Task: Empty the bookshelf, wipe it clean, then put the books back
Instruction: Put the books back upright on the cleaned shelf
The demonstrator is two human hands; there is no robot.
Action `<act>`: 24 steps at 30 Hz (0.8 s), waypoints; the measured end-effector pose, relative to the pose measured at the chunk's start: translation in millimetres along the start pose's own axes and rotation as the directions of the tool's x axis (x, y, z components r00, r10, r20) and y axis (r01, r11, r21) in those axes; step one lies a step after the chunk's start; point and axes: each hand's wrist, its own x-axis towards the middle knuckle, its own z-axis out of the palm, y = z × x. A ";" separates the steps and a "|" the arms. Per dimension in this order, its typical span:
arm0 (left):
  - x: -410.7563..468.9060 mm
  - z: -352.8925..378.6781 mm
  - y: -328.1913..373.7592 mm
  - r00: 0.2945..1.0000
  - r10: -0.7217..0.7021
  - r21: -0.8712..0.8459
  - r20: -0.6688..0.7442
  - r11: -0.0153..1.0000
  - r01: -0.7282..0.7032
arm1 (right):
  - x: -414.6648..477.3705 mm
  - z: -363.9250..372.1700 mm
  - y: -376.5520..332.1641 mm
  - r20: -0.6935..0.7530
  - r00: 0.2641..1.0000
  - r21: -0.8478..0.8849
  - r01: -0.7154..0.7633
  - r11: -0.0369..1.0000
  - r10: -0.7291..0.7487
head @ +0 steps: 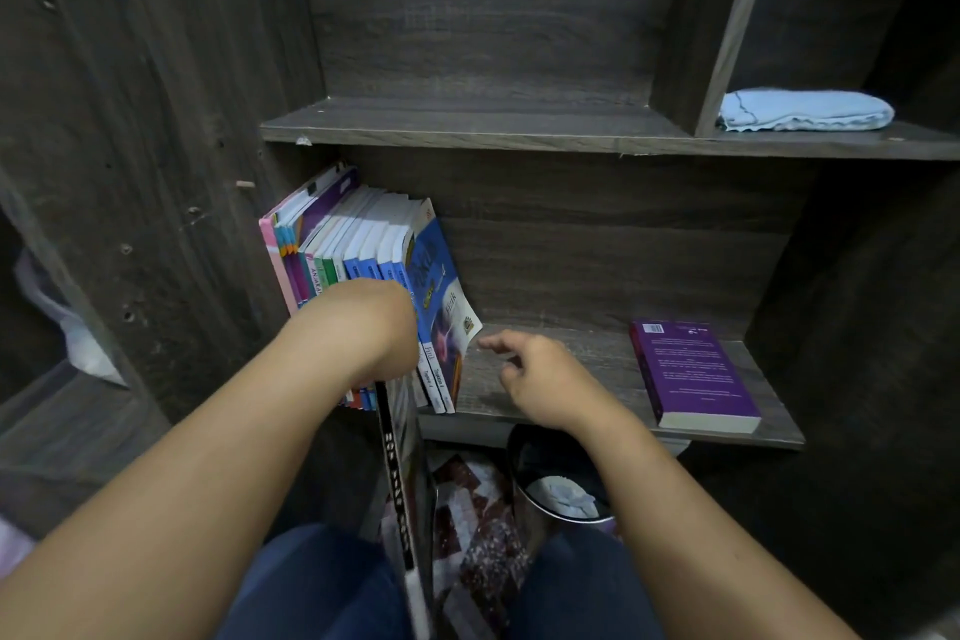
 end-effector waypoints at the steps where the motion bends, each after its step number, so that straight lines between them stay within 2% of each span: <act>1: -2.6 -3.1 -2.3 0.999 0.040 0.001 0.036 0.999 -0.040 | 0.5 -0.7 -0.4 0.004 1.000 -0.005 -0.007 1.000 0.007; 5: -0.6 -6.6 -7.6 0.983 0.156 -0.084 0.094 0.985 -0.148 | 0.9 -3.3 -1.1 0.022 0.999 -0.021 -0.026 0.999 0.026; 9: 11.0 -5.0 -1.3 0.981 0.176 -0.142 -0.080 0.972 -0.186 | 5.0 -6.6 -0.8 0.016 0.999 -0.009 -0.050 0.999 0.050; 13: 35.1 6.8 11.7 0.933 0.048 -0.197 -0.356 0.972 -0.125 | 10.2 -5.3 -4.6 0.025 0.998 0.007 -0.054 0.999 0.054; 15: 57.4 17.0 14.5 0.896 -0.034 -0.208 -0.444 0.976 -0.066 | 13.4 -2.4 -6.4 0.036 0.998 0.006 -0.055 0.998 0.055; 17: 78.5 28.6 15.1 0.852 -0.051 -0.184 -0.521 0.981 -0.053 | 16.1 1.3 -7.4 0.045 0.997 -0.016 -0.059 0.998 0.060; 22: 99.4 44.6 15.2 0.863 -0.038 -0.209 -0.504 0.975 -0.079 | 21.1 13.2 -0.6 0.073 0.993 -0.033 -0.088 0.996 0.091; 24: 94.7 47.1 15.1 0.833 -0.043 -0.182 -0.552 0.981 -0.070 | 23.0 15.6 4.4 0.086 0.991 -0.037 -0.098 0.995 0.101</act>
